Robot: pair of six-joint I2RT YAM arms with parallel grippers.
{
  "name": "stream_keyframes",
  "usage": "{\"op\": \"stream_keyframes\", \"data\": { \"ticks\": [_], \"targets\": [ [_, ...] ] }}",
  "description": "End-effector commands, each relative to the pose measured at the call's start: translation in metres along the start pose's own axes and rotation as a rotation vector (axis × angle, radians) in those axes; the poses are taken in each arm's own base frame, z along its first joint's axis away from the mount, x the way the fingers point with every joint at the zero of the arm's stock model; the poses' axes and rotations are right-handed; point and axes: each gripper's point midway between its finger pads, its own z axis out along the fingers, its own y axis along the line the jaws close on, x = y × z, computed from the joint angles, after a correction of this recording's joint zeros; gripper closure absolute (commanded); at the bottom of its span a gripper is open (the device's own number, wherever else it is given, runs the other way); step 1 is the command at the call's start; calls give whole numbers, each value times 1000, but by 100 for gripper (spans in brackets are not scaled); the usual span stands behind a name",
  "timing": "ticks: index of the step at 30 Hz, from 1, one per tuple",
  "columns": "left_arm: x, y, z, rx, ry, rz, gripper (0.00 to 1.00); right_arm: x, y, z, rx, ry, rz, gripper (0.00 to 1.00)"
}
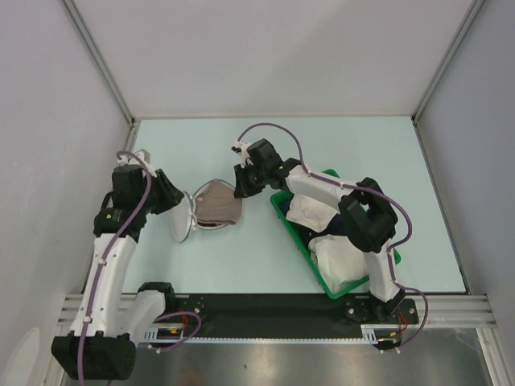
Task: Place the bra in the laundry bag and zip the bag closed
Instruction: Place the bra in the laundry bag.
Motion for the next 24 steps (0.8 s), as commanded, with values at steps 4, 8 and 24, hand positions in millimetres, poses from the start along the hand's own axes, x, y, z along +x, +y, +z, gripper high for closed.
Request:
{"op": "stream_keyframes", "data": {
  "ticks": [4,8,24],
  "targets": [
    [10,-97,-2,346,54,54,76,-13,4,-18,47,-45,45,85],
    [51,-125,28,429,201,49,86,-16,7,-21,47,-52,70,86],
    [71,-110,72,353,245,-5,92,-15,5,-34,104,-67,68,74]
  ]
}}
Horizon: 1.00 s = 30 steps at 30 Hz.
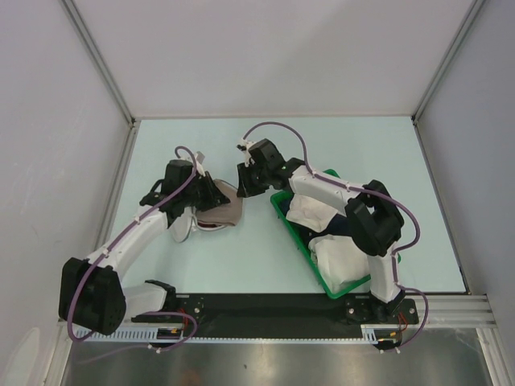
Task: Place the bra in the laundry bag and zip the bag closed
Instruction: Place the bra in the laundry bag.
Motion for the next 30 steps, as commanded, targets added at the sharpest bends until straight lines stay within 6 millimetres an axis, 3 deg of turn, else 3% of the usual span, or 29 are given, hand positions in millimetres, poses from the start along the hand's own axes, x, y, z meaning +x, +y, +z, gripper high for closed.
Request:
{"op": "stream_keyframes", "data": {
  "ticks": [1,7,12,18,22,30],
  "targets": [
    [-5,-3,5,20,-25,-2,92,-17,10,-21,7,-69,-15,76],
    [3,7,17,-5,0,-29,95,-14,9,-21,8,-58,-10,96],
    [12,21,35,-45,35,-82,97,-18,12,-29,18,-57,15,99],
    [9,45,56,-137,13,-191,100,-17,16,-47,40,-17,59,99],
    [2,51,64,-159,-2,-211,100,-9,16,-62,47,24,57,100],
    [-14,60,80,-191,-45,-259,100,-8,54,-90,-131,80,69,100]
  ]
}}
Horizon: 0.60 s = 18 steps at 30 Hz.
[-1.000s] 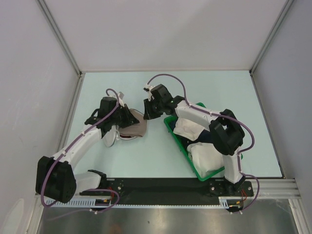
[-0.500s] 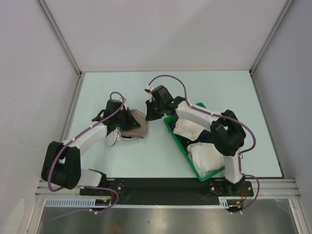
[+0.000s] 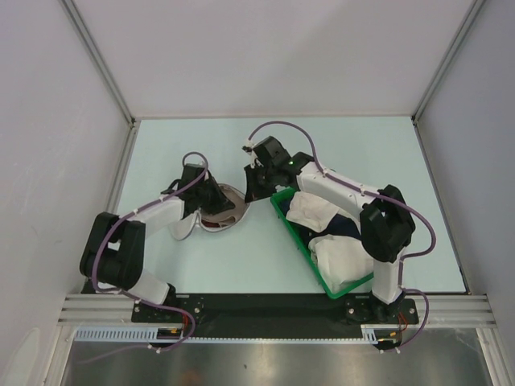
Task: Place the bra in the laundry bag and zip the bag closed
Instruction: Place the bra in the laundry bag.
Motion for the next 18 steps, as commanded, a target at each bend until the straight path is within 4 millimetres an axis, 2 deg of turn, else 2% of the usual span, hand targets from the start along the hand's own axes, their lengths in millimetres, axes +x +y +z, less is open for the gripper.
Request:
{"op": "stream_keyframes", "data": {
  "ticks": [1,2,4,7,10,12,13,14,15,18],
  "targets": [
    [-33,5,12,-58,-106,-25,100,-21,49,-52,-188,-30,-1,100],
    [-39,1,14,-58,-113,-20,100,-22,56,-56,-235,-23,9,100],
    [-39,10,25,-88,-96,-14,100,-29,61,-62,-260,-45,15,100],
    [-41,7,28,-77,-91,6,100,-34,51,-62,-253,-45,38,100],
    [-43,-2,11,-56,-132,44,100,-32,39,-60,-233,-40,49,100],
    [-45,-12,-11,-26,-163,61,97,-31,31,-57,-223,-36,59,100],
    [-41,-12,-19,-32,-154,68,88,-27,26,-54,-221,-29,68,100],
    [-41,-22,-34,3,-172,82,82,-25,24,-53,-226,-21,77,100],
    [-39,-24,-41,14,-174,86,67,-27,21,-52,-232,-33,79,100],
    [-32,-26,-68,39,-185,104,43,-25,17,-50,-237,-27,86,100]
  ]
}}
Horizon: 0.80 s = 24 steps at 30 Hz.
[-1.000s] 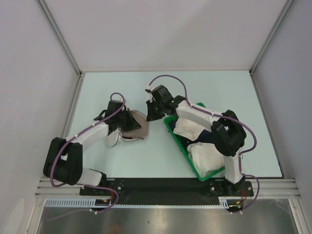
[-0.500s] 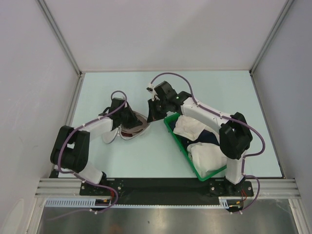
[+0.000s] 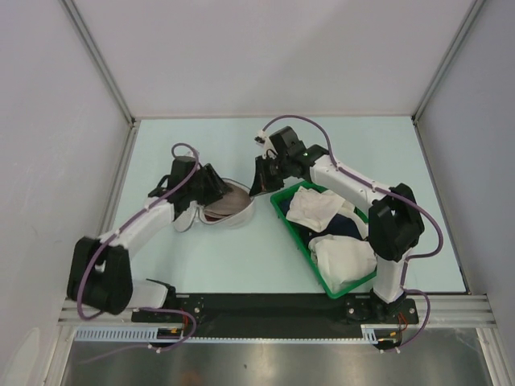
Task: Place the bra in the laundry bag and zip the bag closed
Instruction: Place the bra in the laundry bag.
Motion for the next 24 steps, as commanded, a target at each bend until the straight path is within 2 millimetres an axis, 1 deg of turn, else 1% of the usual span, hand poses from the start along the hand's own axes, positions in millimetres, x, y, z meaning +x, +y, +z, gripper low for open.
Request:
{"op": "stream_keyframes", "data": {
  "ticks": [1,2,3,4,6,7,8,9,11,12,13,14,15,16,17,18,19,20,22,23,24],
  "targets": [
    [1,0,-42,6,-29,40,39,-7,19,-21,-79,-35,-15,100],
    [2,-6,-53,36,-32,46,36,-7,19,-21,-84,-39,-16,100],
    [2,-2,-59,31,-32,45,29,-6,18,-21,-86,-38,-10,100],
    [7,2,-66,13,-17,40,28,-6,19,-21,-94,-39,-7,100],
    [6,8,-83,8,-47,20,27,-6,18,-21,-101,-47,1,100],
    [9,13,-89,-1,-44,5,27,-6,19,-21,-104,-53,2,100],
    [10,16,-100,11,-71,-6,27,-5,18,-20,-105,-54,4,100],
    [5,24,-106,-7,-101,-49,27,-5,17,-19,-104,-55,6,100],
    [7,38,-118,-22,-143,-106,26,-6,16,-17,-105,-59,15,100],
    [2,49,-122,-35,-172,-180,27,-5,16,-16,-107,-58,18,100],
    [2,53,-126,-23,-189,-212,27,-5,14,-14,-106,-59,27,100],
    [-1,78,-124,-58,-217,-304,27,-7,16,-14,-113,-68,28,100],
    [3,78,-122,-15,-191,-368,28,-7,16,-12,-115,-68,30,99],
    [6,87,-121,-19,-181,-436,28,-7,15,-11,-117,-67,36,99],
    [10,107,-117,-44,-180,-541,28,-6,16,-10,-121,-67,35,99],
    [9,111,-115,-27,-187,-611,28,-7,16,-10,-123,-69,35,99],
    [12,111,-113,7,-163,-655,28,-7,15,-9,-122,-67,36,99],
    [17,121,-109,1,-162,-712,28,-8,16,-10,-125,-71,33,99],
    [14,126,-105,4,-182,-776,27,-8,16,-11,-123,-73,31,99],
    [18,130,-102,-3,-180,-802,24,-8,16,-11,-123,-74,33,98],
    [11,128,-100,28,-209,-833,23,-9,17,-12,-127,-76,28,99]
  ]
}}
